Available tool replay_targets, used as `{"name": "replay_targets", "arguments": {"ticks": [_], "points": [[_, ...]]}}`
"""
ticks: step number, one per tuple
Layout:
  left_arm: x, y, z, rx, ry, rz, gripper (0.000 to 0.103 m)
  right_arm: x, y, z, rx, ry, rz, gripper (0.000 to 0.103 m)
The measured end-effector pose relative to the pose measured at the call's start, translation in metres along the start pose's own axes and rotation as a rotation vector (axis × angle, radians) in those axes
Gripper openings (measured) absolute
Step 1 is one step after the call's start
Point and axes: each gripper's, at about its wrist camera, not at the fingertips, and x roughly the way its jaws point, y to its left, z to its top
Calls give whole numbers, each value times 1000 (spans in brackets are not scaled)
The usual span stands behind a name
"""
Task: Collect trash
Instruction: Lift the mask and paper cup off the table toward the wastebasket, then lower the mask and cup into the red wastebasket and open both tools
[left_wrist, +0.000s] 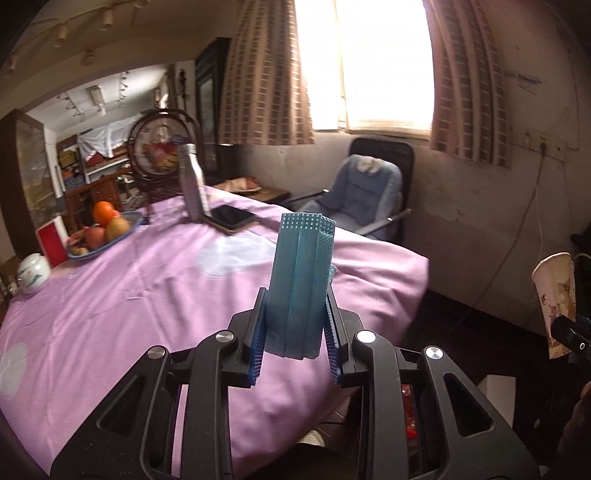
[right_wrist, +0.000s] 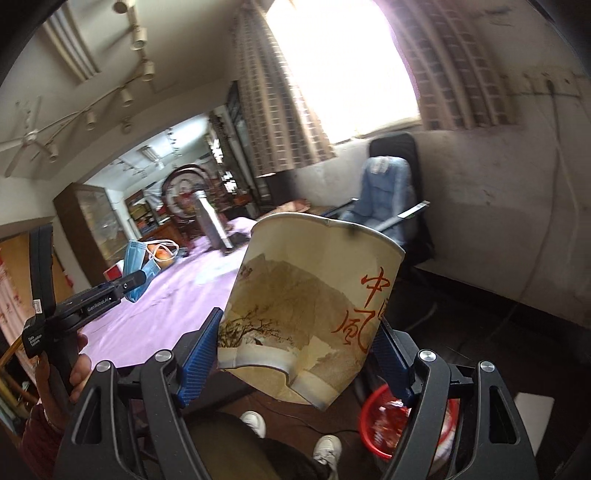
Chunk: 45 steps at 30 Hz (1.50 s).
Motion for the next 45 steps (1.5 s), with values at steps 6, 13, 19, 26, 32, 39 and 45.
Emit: {"name": "replay_targets", "arguments": {"ticks": [6,13,19,26,32,39,45], "points": [[50,-62,-15,47,94,-104,29,2,-56,-15,71,30,-86,77],[109,-119,-46,106,202,-189,29,18,-116,-43,158,111,-166,77],[145,-143,-80,133,276,-215,29,58,-154,-79,202,242,-205,77],[166,-151,-102,169,321,-218,29,132,-165,-128,189,432,-195,77],[181,-155,-119,176,372,-233,29,159,-182,-153,194,512,-244,83],[182,-165,-128,194,398,-259,29,129,-198,-130,277,405,-247,83],[180,-180,-127,230,408,-311,29,97,-194,-115,274,329,-252,84]]}}
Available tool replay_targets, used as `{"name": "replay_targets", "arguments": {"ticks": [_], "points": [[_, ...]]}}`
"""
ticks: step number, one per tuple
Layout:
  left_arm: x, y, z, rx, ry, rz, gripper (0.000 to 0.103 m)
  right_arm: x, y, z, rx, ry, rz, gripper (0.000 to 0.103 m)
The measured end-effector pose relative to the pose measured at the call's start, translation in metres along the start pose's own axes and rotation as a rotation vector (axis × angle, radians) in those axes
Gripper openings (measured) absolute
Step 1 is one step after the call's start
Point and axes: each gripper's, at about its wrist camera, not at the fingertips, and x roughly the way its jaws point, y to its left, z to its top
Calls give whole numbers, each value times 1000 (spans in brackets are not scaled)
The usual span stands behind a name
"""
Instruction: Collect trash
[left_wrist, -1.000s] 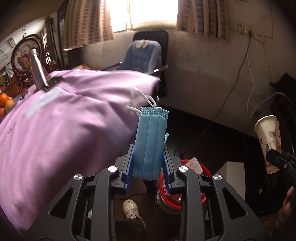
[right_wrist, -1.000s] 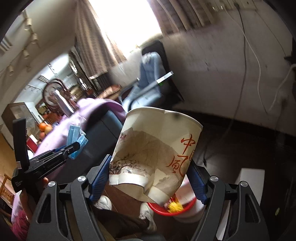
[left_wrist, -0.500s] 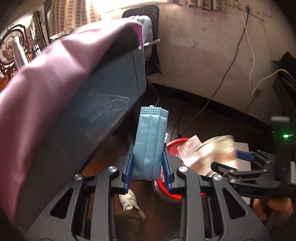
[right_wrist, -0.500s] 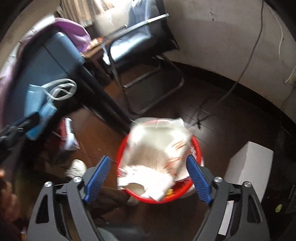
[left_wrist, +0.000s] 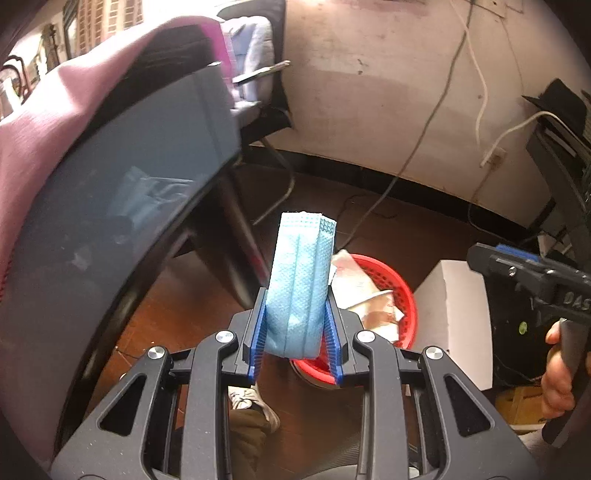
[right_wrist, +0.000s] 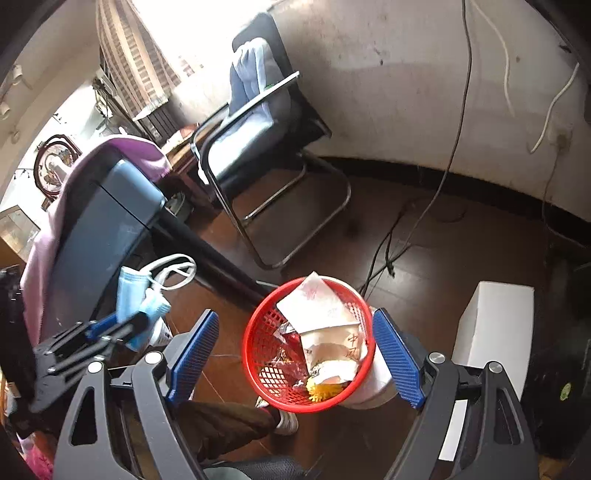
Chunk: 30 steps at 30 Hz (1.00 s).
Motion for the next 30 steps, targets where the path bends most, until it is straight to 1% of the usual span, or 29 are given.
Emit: {"name": "replay_targets", "arguments": {"ticks": [5,9,14,19,21,23,24,25,30], "points": [[16,-22,3,39,41,-50,29,-14,-5,2,3,-21,-8,84],[38,-39,5,65,96,-87,32,-22,-11,4,16,-21,-14,84],[66,-53,2,109,149,-82,32,-19,-20,3,35,-17,-20,84],[93,-53,-1,100,205,-94,32,-13,-22,1,37,1,-31,84],[103,-52,-1,97,231,-85,32,-10,-23,1,41,8,-34,84],[115,-50,-4,91,269,-68,40,-8,-25,0,46,13,-36,84],[119,-49,-5,91,284,-58,50,-8,-25,0,49,16,-37,84],[122,-50,-7,97,292,-43,58,-8,-26,0,50,16,-37,84],[117,-58,-13,140,277,-12,66,-10,-21,-1,38,14,-41,84]]}}
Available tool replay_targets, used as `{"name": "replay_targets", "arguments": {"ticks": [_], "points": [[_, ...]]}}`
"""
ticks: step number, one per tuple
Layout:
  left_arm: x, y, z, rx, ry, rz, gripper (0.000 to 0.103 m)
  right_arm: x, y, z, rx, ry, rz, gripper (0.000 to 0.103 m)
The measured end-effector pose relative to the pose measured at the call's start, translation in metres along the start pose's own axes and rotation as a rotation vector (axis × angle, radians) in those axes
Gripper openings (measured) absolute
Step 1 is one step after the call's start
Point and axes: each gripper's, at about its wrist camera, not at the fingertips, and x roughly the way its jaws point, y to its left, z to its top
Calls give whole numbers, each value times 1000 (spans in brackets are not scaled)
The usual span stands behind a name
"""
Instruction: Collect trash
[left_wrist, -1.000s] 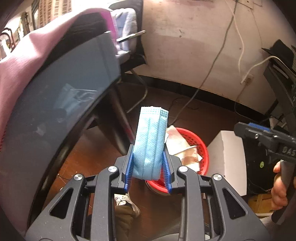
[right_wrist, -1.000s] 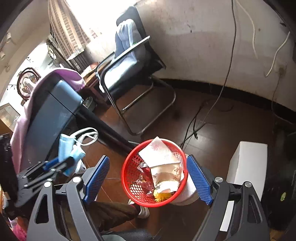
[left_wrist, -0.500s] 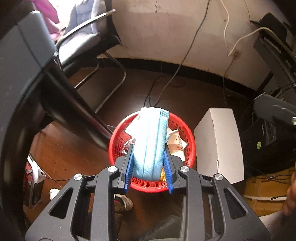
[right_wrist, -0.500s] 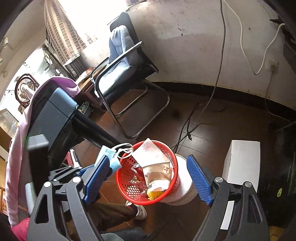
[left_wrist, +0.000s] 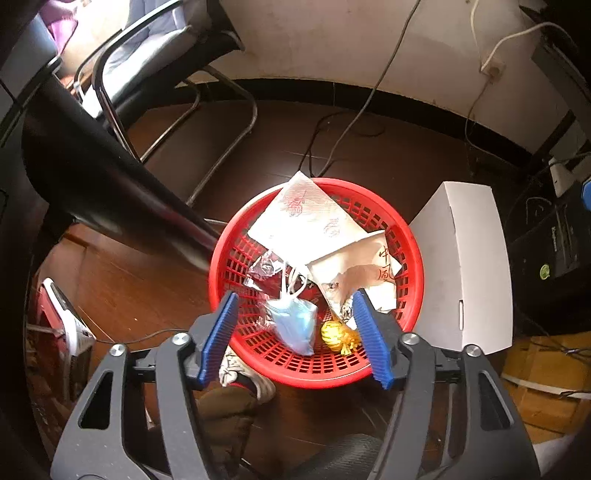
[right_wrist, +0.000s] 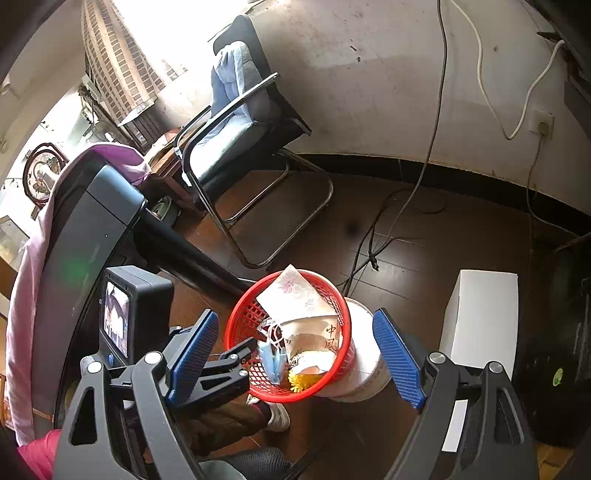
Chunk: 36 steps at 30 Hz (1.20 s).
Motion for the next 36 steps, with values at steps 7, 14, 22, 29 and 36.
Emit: {"name": "replay_targets", "arguments": {"ticks": [7,14,22,29,36], "points": [[-21,1,-7,-8,-77,34,72,-13,8,-3,-19,-10,-12,84],[-59,9,-20,-41,-175,61,84,-37,18,-6,-51,-25,-29,84],[-95,17,-43,-84,-253,42,89,-65,35,-18,-102,-33,-49,85],[-123,20,-64,-109,-310,34,89,-92,59,-28,-173,-60,-57,85],[-163,26,-84,-131,-372,45,89,-132,89,-24,-235,-142,-40,91]]}}
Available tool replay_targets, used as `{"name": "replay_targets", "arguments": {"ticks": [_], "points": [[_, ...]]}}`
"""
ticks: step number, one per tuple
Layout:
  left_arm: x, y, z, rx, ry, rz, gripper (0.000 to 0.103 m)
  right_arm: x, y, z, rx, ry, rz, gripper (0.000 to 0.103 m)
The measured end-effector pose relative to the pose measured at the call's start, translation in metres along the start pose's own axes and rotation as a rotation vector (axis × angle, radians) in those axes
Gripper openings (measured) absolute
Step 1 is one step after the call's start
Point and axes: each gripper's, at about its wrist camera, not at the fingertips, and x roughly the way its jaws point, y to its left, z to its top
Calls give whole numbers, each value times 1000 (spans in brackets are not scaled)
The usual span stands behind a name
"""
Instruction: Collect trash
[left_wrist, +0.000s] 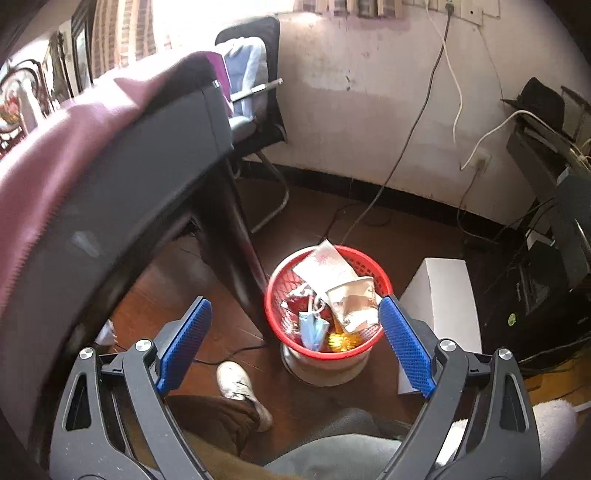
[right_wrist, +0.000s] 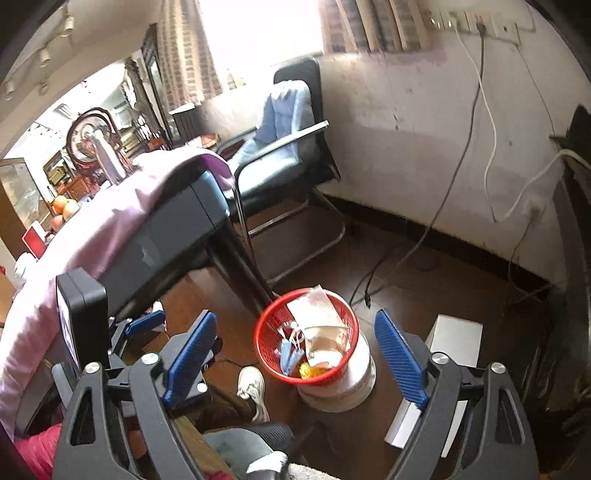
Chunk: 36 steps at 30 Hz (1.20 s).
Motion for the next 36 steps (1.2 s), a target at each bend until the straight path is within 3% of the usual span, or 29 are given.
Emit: {"name": "replay_targets", "arguments": {"ticks": [3,8,16,21,27,36], "points": [[-18,2,3,9,-31,18,89,-14,7,5,-10,-24,-10,97],[-24,7,8,-8,-48,9,95,-16,9,7,-30,-27,-87,97],[24,19,8,-47,60,16,95,47,-17,-24,86,171,-152,97],[48,26,7,-81,118,-33,95,77,-15,-44,153,255,-173,97],[48,33,2,-106,133,-65,95,95,-4,-56,208,281,-196,97],[34,38,-3,-111,97,-29,95,100,8,-64,123,231,-287,97]]}}
